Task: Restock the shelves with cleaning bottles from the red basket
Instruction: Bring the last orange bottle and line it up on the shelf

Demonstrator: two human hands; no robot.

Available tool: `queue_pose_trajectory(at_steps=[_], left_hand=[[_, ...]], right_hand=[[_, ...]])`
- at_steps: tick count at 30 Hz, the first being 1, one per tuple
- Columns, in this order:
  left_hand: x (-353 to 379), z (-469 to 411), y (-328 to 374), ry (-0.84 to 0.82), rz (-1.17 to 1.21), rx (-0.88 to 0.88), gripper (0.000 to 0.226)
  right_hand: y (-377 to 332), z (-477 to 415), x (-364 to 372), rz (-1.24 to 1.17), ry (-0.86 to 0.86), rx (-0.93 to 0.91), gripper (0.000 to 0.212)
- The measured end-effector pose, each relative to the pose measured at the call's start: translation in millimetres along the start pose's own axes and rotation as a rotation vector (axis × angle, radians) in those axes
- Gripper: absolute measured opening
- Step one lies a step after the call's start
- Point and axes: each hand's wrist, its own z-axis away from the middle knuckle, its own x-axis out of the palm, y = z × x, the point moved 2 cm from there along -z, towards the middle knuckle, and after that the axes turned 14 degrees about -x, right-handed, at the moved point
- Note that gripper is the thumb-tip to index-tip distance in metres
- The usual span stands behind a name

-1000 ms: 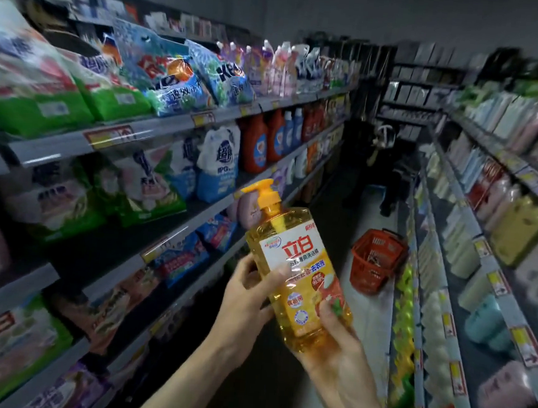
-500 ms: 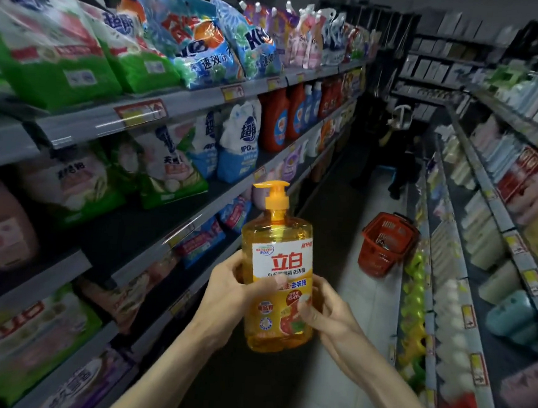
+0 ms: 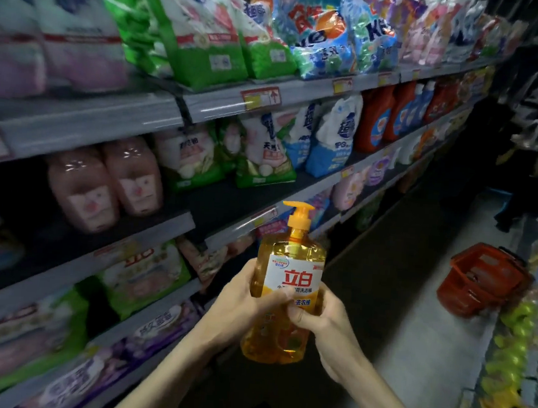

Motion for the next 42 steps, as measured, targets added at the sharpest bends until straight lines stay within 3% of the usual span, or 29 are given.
queue_pose_trajectory(at_steps=[7,16,25,42], left_hand=[[-35,85,-21,0.279,0.052,-0.001,0.079],[-70,236,-27,0.720,0.077,0.085,0.054],[-125,401,-46,1.147,0.050,0.138,0.075],[-253,726,-129,1.553,0.007,0.119,0.077]], right_hand=[[-13,4,58,-0.074,-0.219,-0.072,0.073],[-62,37,172,-0.118,-0.606,-0.227,0.064],[-124,122,325,-0.179,-0.914,-0.393,0.057],[-192,354,622,-0.302,-1.171,-0.533,0.070]])
